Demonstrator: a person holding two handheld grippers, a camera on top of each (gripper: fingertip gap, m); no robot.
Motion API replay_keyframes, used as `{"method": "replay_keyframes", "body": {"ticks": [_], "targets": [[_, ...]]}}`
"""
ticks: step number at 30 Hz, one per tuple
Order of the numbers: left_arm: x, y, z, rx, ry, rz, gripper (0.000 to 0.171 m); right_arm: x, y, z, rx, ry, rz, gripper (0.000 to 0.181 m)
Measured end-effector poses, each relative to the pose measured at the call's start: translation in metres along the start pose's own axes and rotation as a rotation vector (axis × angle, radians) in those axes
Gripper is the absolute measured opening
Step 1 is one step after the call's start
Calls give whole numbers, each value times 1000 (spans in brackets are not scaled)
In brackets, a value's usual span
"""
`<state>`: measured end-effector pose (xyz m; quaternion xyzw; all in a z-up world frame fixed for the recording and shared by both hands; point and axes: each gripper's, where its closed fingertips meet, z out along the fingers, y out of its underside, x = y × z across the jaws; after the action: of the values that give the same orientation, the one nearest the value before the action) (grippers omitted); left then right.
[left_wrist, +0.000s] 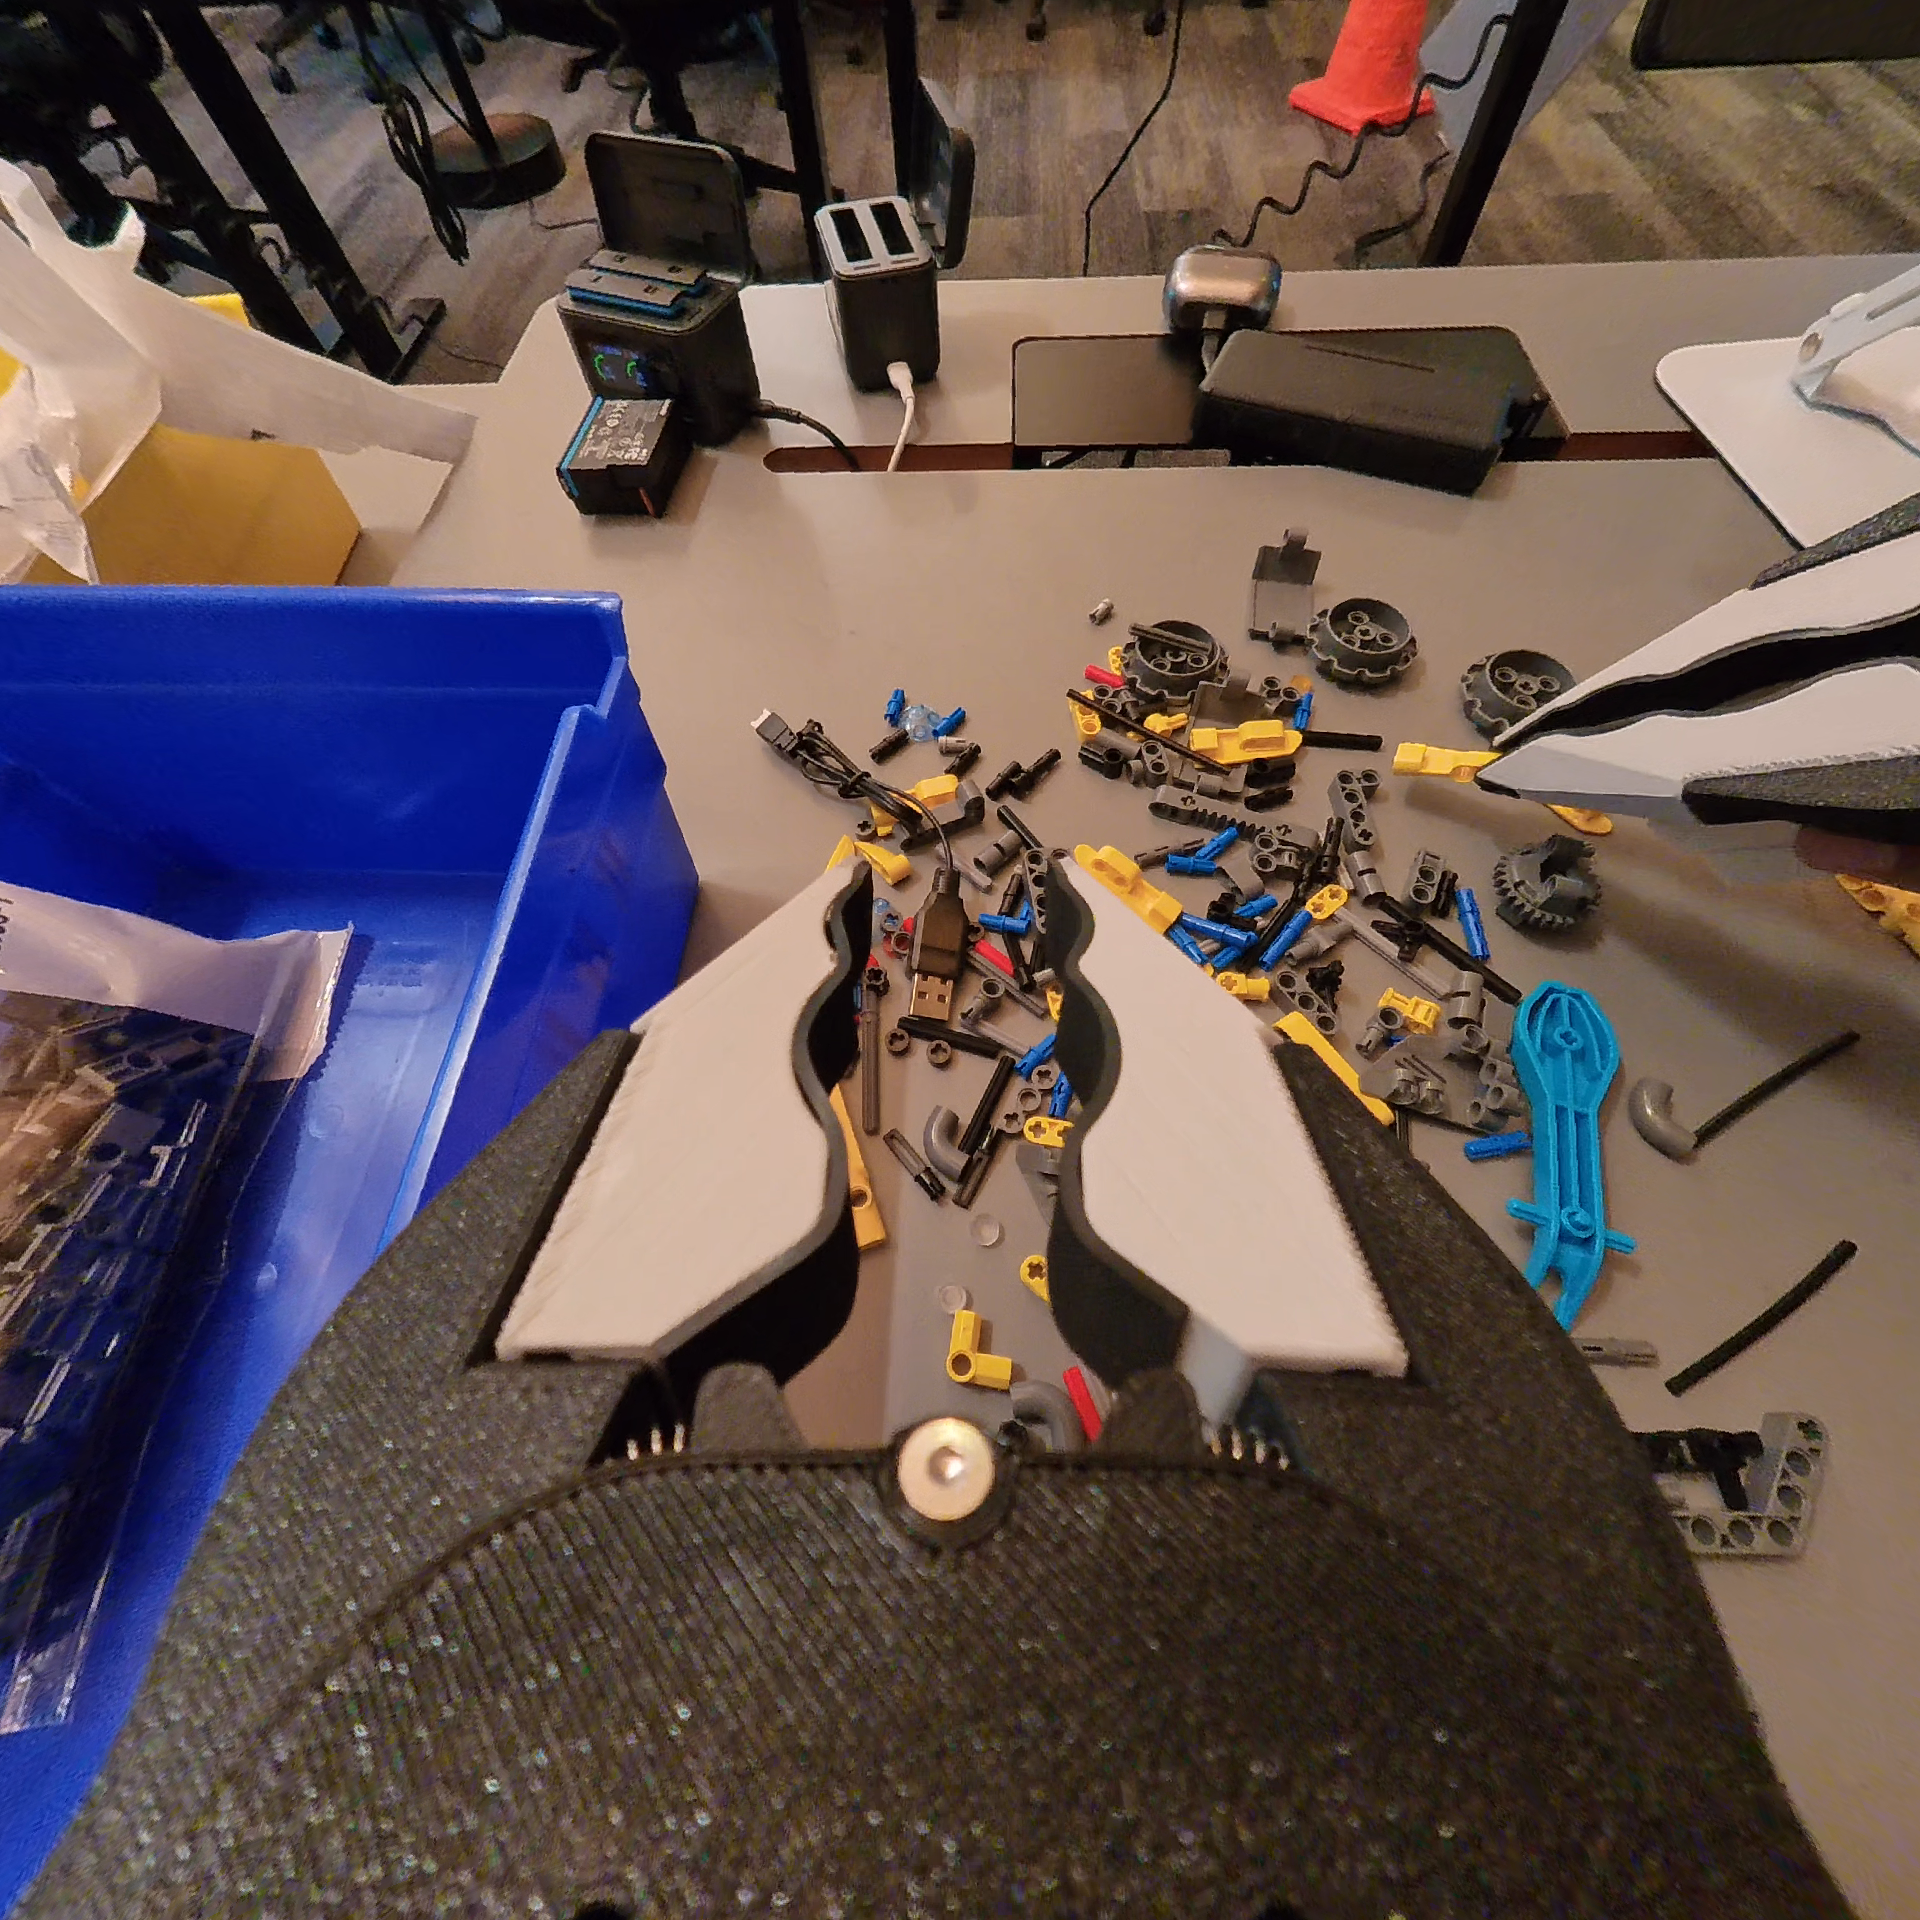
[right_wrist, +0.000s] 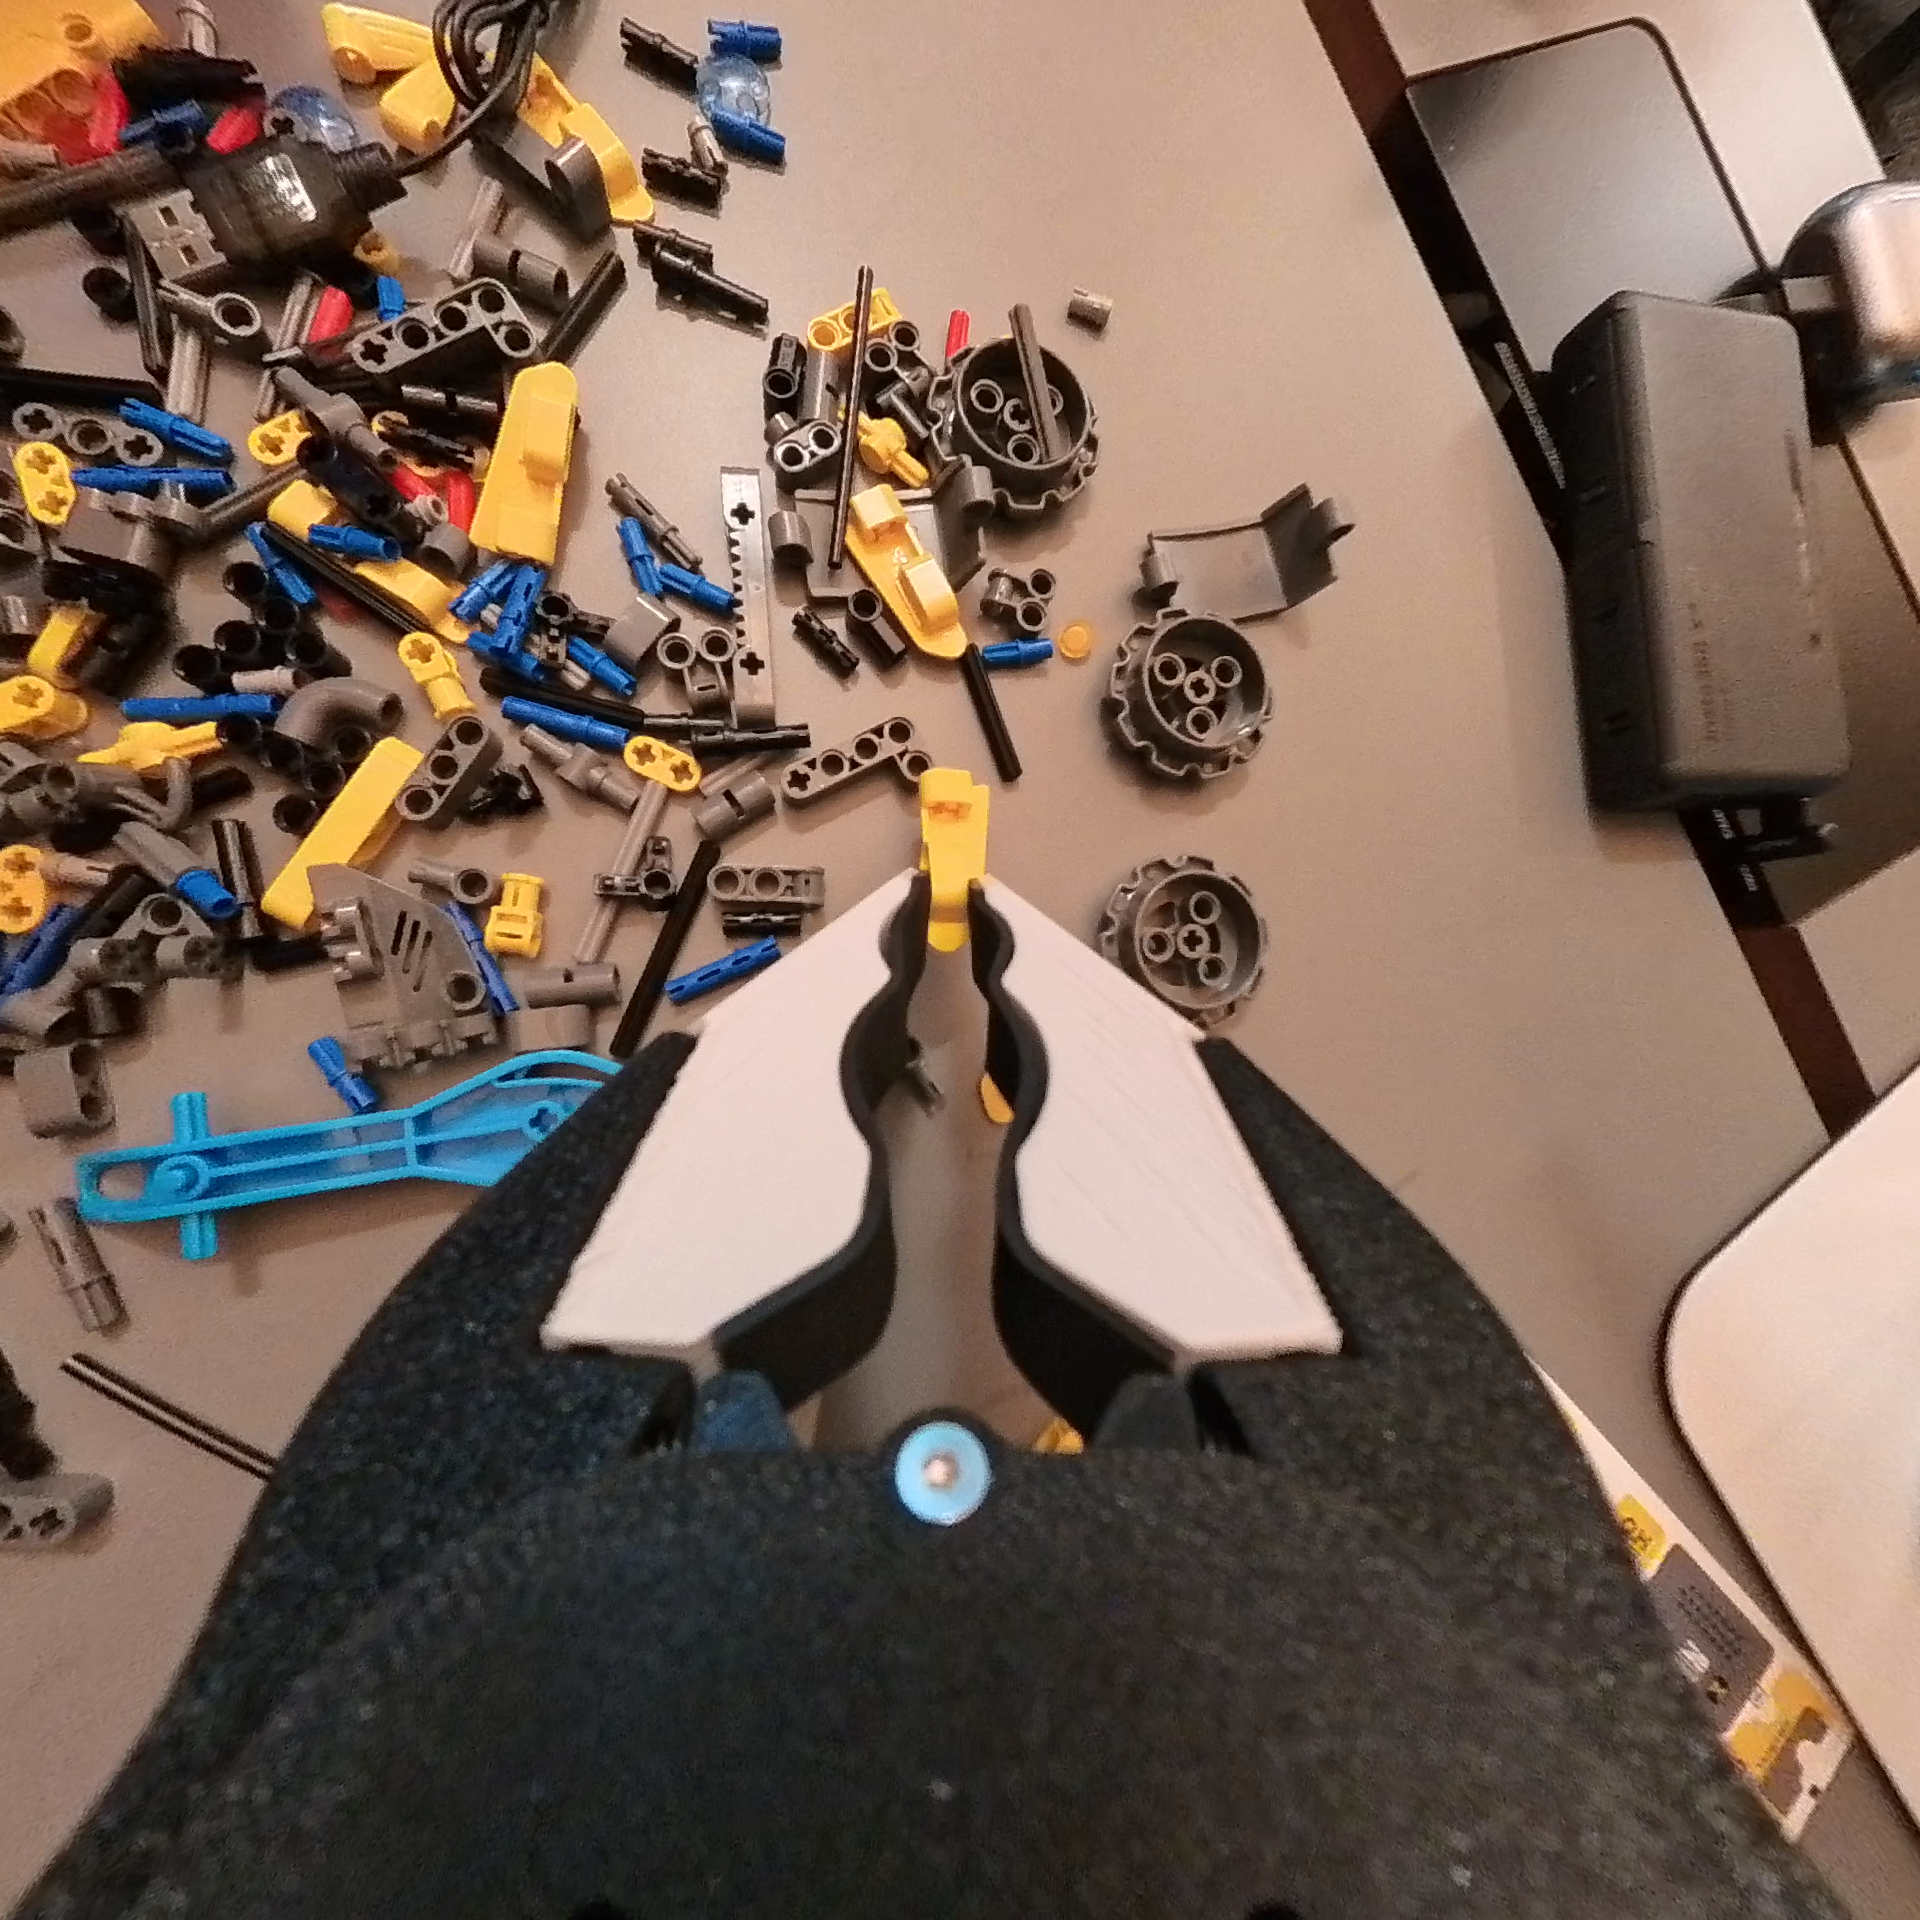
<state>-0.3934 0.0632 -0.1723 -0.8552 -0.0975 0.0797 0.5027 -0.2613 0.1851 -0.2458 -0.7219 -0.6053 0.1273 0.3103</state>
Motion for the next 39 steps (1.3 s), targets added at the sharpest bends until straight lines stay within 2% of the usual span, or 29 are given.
{"method": "replay_keyframes", "body": {"ticks": [11,16,22,27,32,39], "targets": [[0,0,0,-1,3,-1,33,-2,1,1,-13,5,-10,7],[0,1,0,-2,3,-2,33,-6,-7,-4,25,-25,10,13],[-2,0,0,2,4,-12,33,-7,-41,-3,107,-87,70,19],[-2,2,0,-4,3,-9,33,0,-74,21,118,-127,119,25],[-4,-1,-3,14,9,-22,33,4,-67,48,42,-150,146,25],[-1,0,-1,3,14,-13,33,1,-56,53,12,-201,171,22]]}}
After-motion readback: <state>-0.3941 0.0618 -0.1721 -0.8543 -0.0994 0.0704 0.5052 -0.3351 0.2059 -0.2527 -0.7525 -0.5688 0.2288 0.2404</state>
